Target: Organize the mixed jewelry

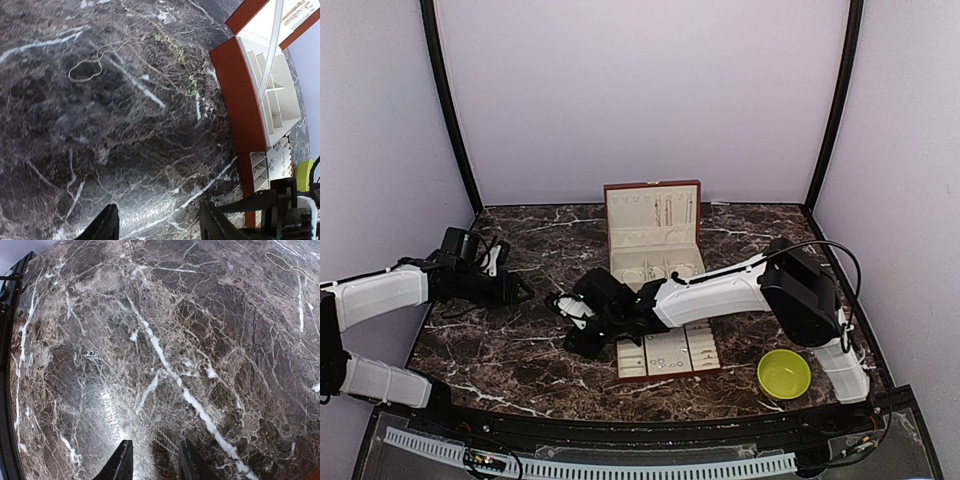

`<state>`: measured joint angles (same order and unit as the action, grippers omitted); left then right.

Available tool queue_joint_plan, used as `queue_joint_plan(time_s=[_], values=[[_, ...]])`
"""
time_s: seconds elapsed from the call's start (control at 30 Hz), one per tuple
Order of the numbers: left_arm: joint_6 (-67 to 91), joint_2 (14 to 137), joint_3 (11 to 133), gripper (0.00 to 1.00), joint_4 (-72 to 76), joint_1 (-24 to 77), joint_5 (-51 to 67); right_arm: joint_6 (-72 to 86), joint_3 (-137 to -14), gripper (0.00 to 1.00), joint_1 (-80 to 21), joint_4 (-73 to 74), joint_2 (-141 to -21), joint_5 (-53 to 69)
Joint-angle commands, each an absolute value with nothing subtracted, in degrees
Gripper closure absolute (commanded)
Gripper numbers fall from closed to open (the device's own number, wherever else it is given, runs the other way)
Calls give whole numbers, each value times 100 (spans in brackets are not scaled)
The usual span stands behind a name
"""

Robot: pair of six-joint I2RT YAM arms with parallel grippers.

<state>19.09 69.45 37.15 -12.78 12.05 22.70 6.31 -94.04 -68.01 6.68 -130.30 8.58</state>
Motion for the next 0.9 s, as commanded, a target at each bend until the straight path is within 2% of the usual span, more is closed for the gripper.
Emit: queue_joint_plan(time_s=[0.0,0.13,0.3,0.5,0.87], values=[[2332,6349,3322,44,-1787,1356,1878,702,-9242,67,-6882,486,-12911,673],[2885,6047,3052,45,-2091,1847,1362,786,-9029,67,-6878,292,-12747,493],[3571,6083,2761,55,-2311,2397,1127,923,-8716,67,-6866,-105,-12511,378],[3931,6126,2692,64,-2535,2598,1100,950,-8406,67,-6856,-406,-12303,356],[4101,6552,2625,69,-2423,2928,1412,1025,-8178,67,-6795,-671,-12155,358]])
